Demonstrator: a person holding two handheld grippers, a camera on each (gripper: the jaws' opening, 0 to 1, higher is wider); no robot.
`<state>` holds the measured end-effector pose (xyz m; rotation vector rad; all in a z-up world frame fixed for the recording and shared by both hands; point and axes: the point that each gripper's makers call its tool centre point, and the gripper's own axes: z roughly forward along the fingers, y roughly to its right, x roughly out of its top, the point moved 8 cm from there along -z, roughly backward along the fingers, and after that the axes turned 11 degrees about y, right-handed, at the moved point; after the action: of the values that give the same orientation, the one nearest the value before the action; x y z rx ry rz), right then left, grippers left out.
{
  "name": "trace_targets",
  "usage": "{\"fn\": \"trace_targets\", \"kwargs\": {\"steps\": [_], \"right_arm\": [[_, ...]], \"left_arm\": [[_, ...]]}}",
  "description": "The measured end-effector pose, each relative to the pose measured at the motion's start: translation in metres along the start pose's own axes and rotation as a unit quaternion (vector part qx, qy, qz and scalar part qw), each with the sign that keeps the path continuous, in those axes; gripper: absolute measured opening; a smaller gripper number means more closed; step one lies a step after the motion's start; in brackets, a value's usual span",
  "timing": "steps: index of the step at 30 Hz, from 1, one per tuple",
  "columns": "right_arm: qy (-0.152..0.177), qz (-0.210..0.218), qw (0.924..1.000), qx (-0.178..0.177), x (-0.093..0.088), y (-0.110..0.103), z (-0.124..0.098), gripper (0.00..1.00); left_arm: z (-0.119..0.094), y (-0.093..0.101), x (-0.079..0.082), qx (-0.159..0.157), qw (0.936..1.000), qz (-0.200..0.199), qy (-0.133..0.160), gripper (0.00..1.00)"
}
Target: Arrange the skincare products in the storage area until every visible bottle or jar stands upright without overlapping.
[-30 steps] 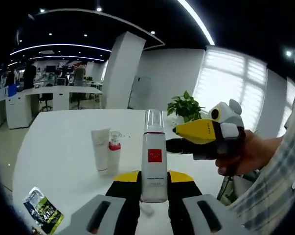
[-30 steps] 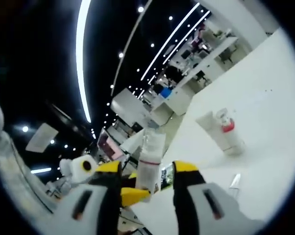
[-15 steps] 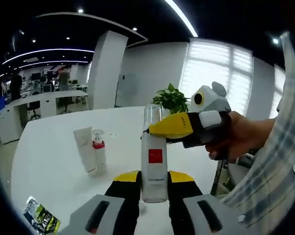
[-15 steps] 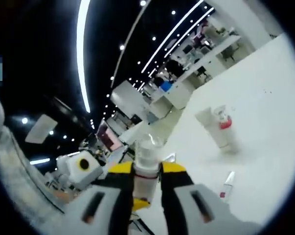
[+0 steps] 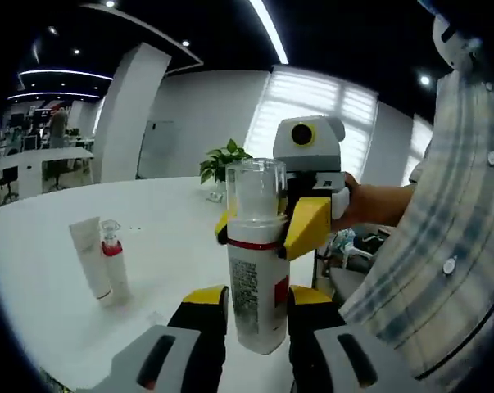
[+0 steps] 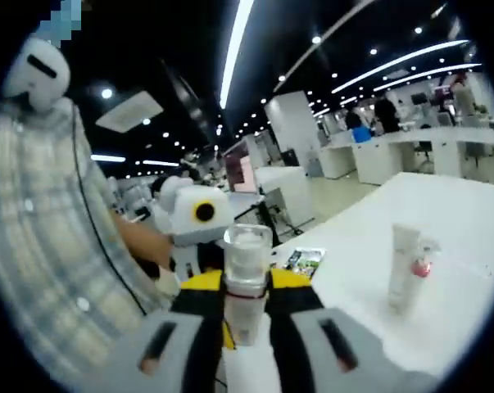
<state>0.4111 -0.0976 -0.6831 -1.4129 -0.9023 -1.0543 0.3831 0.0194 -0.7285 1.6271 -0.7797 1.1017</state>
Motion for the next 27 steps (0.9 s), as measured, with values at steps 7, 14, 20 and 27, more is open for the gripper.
{"fn": "trace_targets", "kwargs": {"steps": [7,14,20,27], "right_arm": [[-0.022,-0.005,0.9995,-0.022,-0.002,0.009,0.001,0.18],[0.004,-0.002,0.993,-0.118,0.002,0.017,0.014,0.23],[0.011,0.009,0.9841,-0.177,-0.001,0.018,0.023,0.24],[0.018,0.033,0.9799,-0.196,-0.009,0.01,0.037,0.24]], "left_arm": [[0.004,-0.01,-0.002,0.052,0.9979,0.037,-0.014,0.24],[-0.005,-0.025,0.008,0.142,0.989,0.028,0.03,0.23],[-0.013,-0.034,0.009,0.199,0.9795,0.008,0.03,0.23],[-0.015,-0.03,0.01,0.212,0.9767,0.024,0.024,0.23]]}}
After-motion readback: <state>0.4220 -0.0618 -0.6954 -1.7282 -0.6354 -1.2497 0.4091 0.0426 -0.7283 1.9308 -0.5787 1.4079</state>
